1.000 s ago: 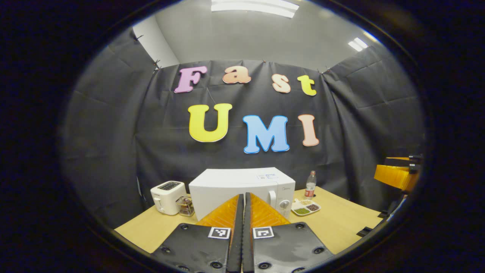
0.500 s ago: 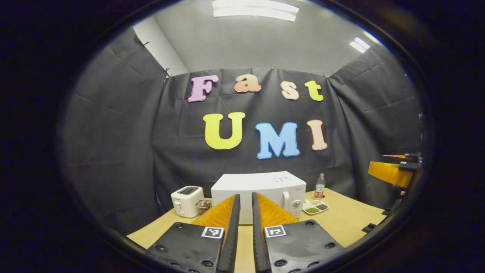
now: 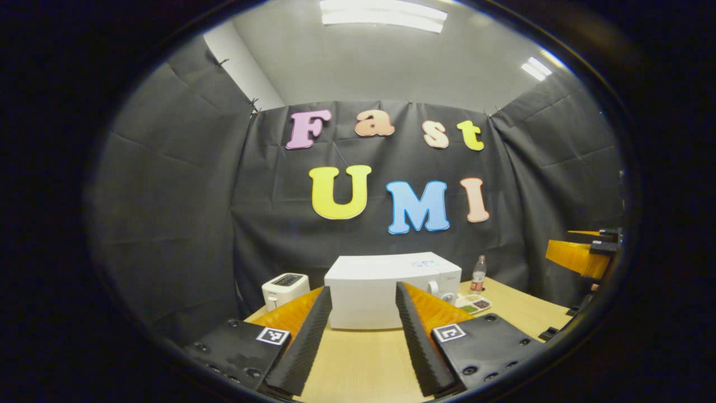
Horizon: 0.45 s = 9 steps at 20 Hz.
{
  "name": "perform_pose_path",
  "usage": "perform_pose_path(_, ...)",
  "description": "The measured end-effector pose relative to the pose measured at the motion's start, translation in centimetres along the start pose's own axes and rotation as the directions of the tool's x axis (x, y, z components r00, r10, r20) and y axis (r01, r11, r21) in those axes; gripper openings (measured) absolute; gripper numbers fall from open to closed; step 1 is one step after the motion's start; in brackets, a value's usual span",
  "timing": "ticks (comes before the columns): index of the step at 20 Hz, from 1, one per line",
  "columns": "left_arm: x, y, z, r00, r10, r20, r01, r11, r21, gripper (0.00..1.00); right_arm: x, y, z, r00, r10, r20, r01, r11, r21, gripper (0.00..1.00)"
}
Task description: Open the microwave oven with the left hand, put the food in, and close the microwave oven.
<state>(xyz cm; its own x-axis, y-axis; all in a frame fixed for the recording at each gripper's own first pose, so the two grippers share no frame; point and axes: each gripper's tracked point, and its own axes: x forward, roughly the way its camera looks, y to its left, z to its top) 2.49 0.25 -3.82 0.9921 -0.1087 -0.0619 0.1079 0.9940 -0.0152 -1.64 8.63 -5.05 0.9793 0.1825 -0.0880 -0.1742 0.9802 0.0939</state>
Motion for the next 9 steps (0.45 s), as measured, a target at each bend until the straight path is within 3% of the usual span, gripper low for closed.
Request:
perform_pose_path(2,-0.1,0.2,0.2,1.0,0.0,0.008,0.0,1.0,0.008,0.86,-0.1,0.2,0.1,1.0,-0.003,0.003,0.003,1.0,0.0,0.98)
perform_pose_path(3,0.1,0.5,0.1,1.0,0.005,0.011,-0.005,1.0,0.013,0.99,-0.1,0.3,0.1,1.0,-0.005,0.003,0.005,1.0,0.001,0.98)
perform_pose_path(9,-0.1,1.2,0.4,1.0,0.016,0.024,-0.017,1.0,0.017,0.95,-0.4,0.6,0.0,1.0,-0.022,0.004,0.022,1.0,-0.002,0.98)
